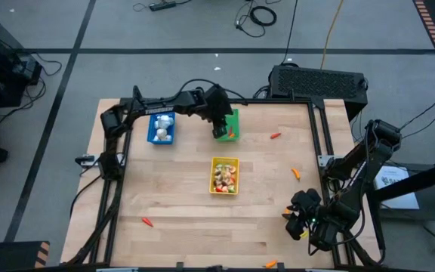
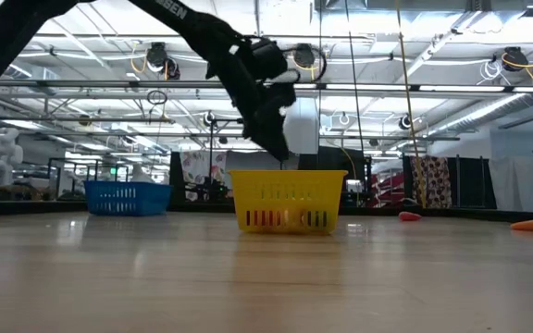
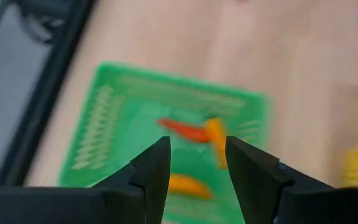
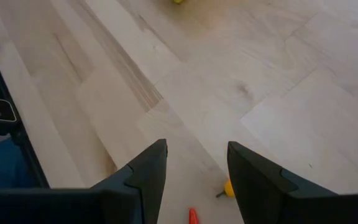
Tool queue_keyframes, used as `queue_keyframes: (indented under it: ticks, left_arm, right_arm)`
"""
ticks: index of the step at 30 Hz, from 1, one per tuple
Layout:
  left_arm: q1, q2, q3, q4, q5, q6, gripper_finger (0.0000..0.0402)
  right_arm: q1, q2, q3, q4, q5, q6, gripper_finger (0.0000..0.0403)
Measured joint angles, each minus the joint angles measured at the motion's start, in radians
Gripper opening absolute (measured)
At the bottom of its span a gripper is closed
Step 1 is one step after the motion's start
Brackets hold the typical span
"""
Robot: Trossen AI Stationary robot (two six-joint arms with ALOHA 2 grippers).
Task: Sort produce into baskets
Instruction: Put the red chili pepper into the green bin
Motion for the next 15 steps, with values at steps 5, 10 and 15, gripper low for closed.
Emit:
queue_keyframes:
  ticks: [5, 10, 15]
  left_arm:
    - [-0.065, -0.034, 0.000, 0.009, 0.126, 0.020, 0.0162]
    - [-0.164, -0.039, 0.001, 0.009, 0.148, 0.068, 0.0162]
    - [-0.254, -0.073, 0.001, -0.022, 0.144, 0.114, 0.0162]
  right_arm:
    - [0.000, 0.000, 0.000, 0.009, -0.006, 0.002, 0.0160]
    - [-0.001, 0.000, 0.000, 0.046, -0.076, 0.013, 0.0160]
    - [-0.018, 0.000, 0.000, 0.125, -0.144, 0.014, 0.0160]
